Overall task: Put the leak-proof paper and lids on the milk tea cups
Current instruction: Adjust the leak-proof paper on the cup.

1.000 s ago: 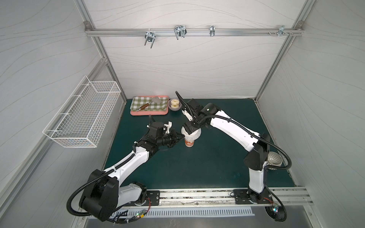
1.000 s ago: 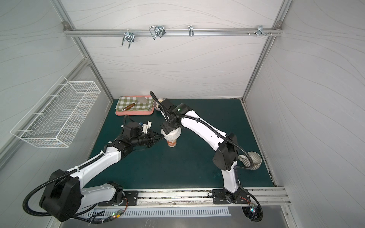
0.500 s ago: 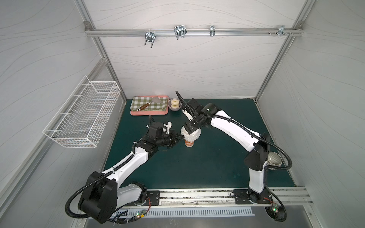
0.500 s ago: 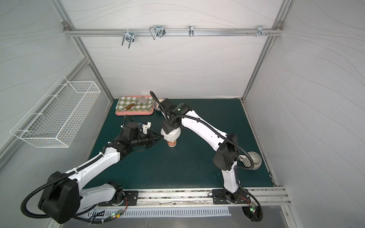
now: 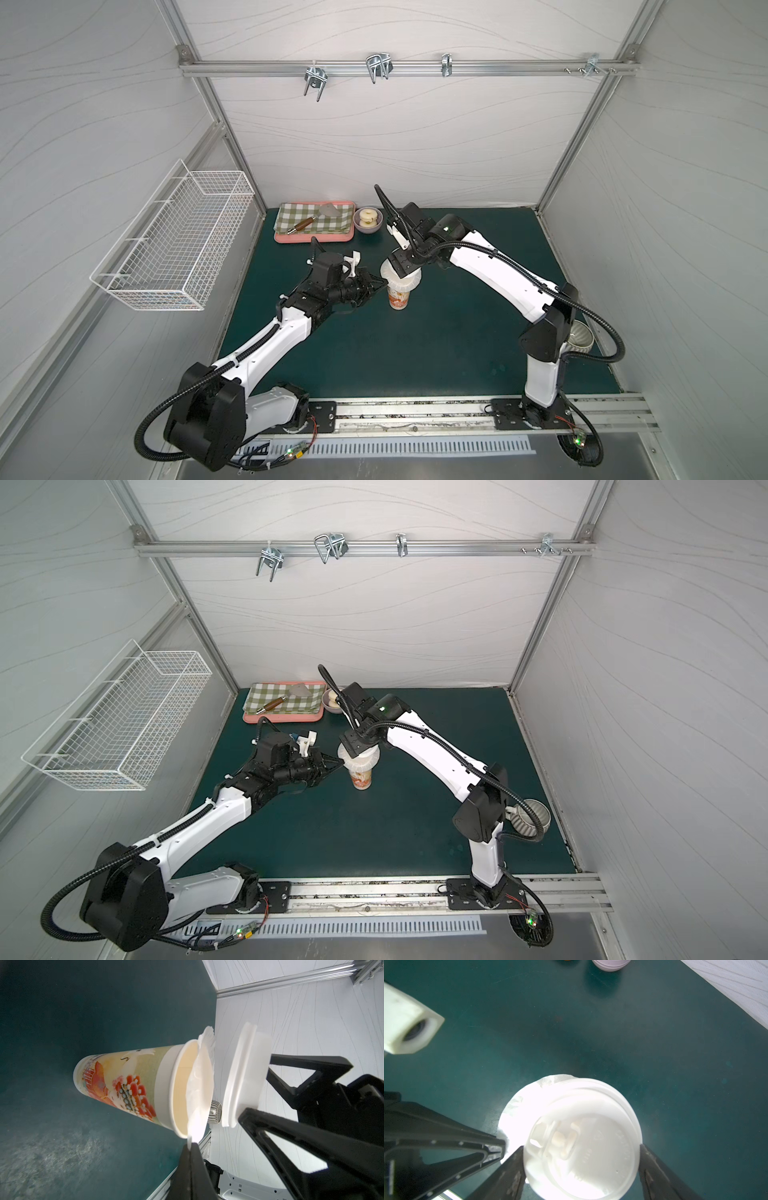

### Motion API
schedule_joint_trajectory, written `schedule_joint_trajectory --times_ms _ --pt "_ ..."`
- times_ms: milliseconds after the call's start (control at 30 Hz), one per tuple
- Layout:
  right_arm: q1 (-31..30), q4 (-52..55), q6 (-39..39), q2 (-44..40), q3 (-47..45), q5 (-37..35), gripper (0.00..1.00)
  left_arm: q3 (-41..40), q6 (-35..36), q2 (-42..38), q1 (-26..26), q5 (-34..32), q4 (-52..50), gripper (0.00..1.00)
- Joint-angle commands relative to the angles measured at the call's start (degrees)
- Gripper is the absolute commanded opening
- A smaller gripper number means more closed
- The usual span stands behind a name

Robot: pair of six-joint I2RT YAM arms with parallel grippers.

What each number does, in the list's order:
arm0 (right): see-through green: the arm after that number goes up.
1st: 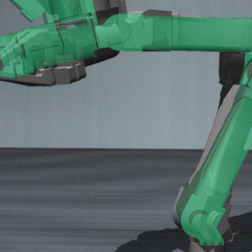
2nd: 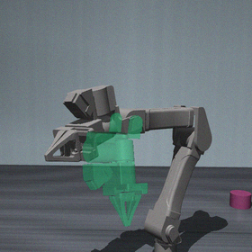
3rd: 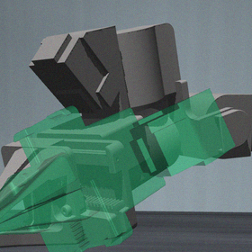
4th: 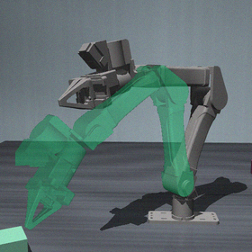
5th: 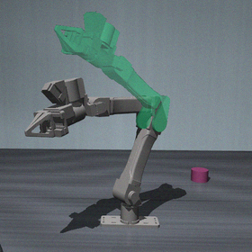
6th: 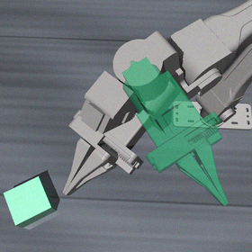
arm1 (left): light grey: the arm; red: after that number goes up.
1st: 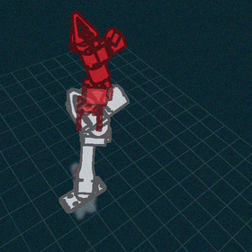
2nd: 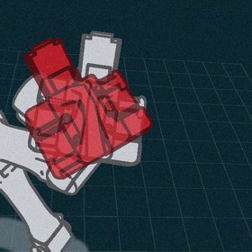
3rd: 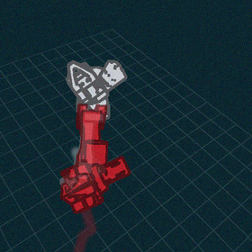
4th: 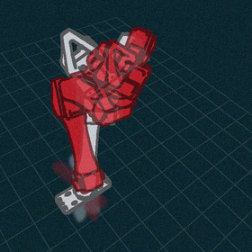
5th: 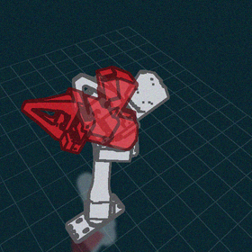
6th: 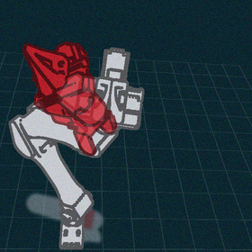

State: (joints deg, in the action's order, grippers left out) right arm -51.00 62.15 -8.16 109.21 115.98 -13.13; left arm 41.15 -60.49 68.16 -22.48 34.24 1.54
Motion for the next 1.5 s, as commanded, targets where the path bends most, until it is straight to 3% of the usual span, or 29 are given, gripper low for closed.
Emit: schedule_joint_trajectory --times_ms 0,500,1467 --pt "0.38 0.66 -0.5 -2.11 1.43 -0.28 0.82 2.78 -0.95 0.91 0.42 -0.4 1.45 0.0" --pt "0.29 0.52 -0.48 0.19 0.5 4.37 0.81 1.58 -0.95 0.69 1.47 0.04 1.37 0.0" --pt "-0.08 -0.01 0.36 3.41 -1.27 3.9 0.82 0.34 -0.59 0.39 1.65 0.21 1.02 0.0"
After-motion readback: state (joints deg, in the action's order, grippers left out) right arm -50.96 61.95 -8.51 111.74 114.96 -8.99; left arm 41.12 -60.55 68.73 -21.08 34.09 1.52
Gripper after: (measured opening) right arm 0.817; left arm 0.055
